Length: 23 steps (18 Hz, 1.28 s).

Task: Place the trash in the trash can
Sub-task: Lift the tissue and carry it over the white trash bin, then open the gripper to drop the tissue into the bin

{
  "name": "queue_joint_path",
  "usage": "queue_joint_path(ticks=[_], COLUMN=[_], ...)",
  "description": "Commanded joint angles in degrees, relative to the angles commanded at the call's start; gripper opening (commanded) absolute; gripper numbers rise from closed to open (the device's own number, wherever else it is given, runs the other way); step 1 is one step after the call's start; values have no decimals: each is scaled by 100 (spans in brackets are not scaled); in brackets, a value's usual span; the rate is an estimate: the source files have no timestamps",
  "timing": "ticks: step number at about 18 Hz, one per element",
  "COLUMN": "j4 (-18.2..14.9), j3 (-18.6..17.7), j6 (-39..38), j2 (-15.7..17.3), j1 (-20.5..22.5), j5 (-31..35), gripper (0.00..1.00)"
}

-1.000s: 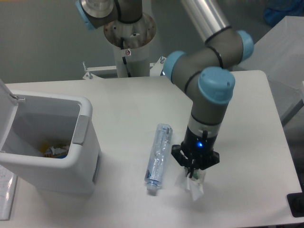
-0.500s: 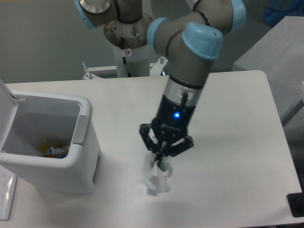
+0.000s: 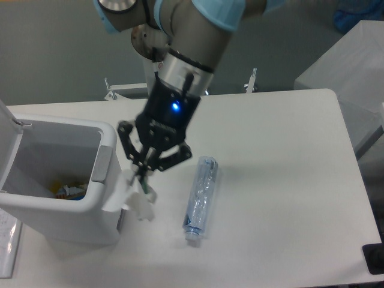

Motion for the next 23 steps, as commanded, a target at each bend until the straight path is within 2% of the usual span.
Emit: queue_joint_path(ticks=[5,10,12,13,14,16,17,20,23], j4=[0,0,0,9,70,298,316,308,316], j3=[-35,-456,-527,-536,-536,-562,-580,-598,-563], j6=[-685,-782,-782,-730,-634,-196,-28,-27,0], j2=[0,237,281,272,246,193,176,210,202], j1=[-246,-379,-422,-431,-431,-440,-449,-449,-449], j5=[-44,-413,-431,-431,-431,-422,-413,-396,-378], gripper=[0,0,0,3,17,72,91,100,100])
